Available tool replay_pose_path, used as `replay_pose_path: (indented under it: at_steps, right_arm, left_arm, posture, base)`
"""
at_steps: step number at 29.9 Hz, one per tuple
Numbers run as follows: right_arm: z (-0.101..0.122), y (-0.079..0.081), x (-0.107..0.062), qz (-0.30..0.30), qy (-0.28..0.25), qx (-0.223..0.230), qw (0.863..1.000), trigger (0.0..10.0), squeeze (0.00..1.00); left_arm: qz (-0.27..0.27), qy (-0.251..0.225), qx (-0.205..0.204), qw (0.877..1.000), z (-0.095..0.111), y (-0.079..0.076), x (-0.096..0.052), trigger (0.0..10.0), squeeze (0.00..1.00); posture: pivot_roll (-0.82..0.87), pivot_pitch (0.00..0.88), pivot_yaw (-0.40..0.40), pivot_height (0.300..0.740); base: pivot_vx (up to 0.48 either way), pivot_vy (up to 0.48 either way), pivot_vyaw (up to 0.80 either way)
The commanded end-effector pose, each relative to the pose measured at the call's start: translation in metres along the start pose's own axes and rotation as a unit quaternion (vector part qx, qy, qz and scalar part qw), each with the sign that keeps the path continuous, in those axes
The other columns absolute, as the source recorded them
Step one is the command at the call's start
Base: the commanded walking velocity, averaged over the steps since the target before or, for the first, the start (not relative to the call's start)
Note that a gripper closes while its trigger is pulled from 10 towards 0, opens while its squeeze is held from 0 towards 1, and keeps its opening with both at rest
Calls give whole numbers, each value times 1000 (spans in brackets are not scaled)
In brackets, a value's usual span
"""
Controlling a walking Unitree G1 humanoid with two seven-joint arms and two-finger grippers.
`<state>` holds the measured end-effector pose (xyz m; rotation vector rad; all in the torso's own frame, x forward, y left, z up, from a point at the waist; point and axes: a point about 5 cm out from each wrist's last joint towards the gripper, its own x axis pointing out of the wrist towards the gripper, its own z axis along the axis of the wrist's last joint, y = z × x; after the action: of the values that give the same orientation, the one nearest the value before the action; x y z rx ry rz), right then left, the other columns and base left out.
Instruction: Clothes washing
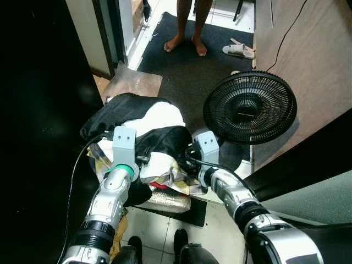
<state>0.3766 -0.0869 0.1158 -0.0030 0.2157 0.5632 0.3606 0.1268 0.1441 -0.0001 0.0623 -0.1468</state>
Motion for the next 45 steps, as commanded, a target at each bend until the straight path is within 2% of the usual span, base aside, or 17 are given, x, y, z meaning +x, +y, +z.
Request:
replay_pose_path:
  at_steps: [1,3,5,9,12,13,14,15,20,23,30,38,44,45]
  right_arm:
    - [-30,1,-8,6,61,-12,998,10000,0]
    - [-30,1,-8,6,61,-12,998,10000,0]
    - [-43,1,-12,18,100,-38,994,10000,0]
    - [-46,1,-14,30,109,-39,993,10000,0]
    - [-41,-1,-14,34,92,-32,995,10000,0]
    - [-39,-3,-14,28,84,-33,996,9451,0]
    - [-39,-3,-14,28,84,-33,996,9451,0]
    - [-37,-4,-14,25,79,-34,996,10000,0]
    - [-20,-12,-12,-20,32,-53,998,10000,0]
    - [-7,-12,-9,-33,3,-70,997,10000,0]
    - [13,-11,-3,-51,-33,-78,995,10000,0]
    - [10,-8,-1,-52,-20,-78,995,10000,0]
    - [5,-4,2,-60,-3,-67,996,10000,0]
    - [2,-2,3,-64,9,-54,996,10000,0]
  left_arm:
    - [2,27,0,1000,-15,1,-5,10000,0]
    - [2,27,0,1000,-15,1,-5,10000,0]
    - [3,27,0,1000,-15,1,-6,10000,0]
    - [4,27,0,1000,-16,2,-6,10000,0]
    - [4,27,0,1000,-15,2,-6,10000,0]
    - [4,27,0,1000,-15,2,-6,10000,0]
    - [4,27,0,1000,-15,2,-6,10000,0]
    - [4,27,0,1000,-15,2,-6,10000,0]
    - [4,27,1,1000,-15,2,-6,10000,0]
    - [2,28,1,1000,-15,1,-6,10000,0]
    - [0,28,1,1000,-15,0,-6,10000,0]
    - [3,28,1,1000,-16,2,-7,10000,0]
    - [5,30,2,1000,-16,3,-9,10000,0]
    - [5,30,2,1000,-17,3,-10,10000,0]
  posture:
    - [71,419,-28,740]
    - [71,419,-28,740]
    - [70,419,-29,740]
    - [72,420,-30,740]
    - [72,419,-30,740]
    - [73,419,-29,740]
    - [73,419,-29,740]
    - [73,419,-29,740]
    - [72,421,-25,740]
    - [71,422,-24,740]
    - [77,420,-24,740]
    - [86,423,-29,740]
    - [101,434,-28,740]
    - [106,436,-28,740]
  base:
    - [0,0,0]
    - [0,0,0]
    - [0,0,0]
    - [0,0,0]
    - [0,0,0]
    - [0,0,0]
    - [0,0,0]
    - [0,0,0]
    - [0,0,0]
    - [0,0,0]
    - [0,0,0]
    - [0,0,0]
    - [0,0,0]
    - [0,0,0]
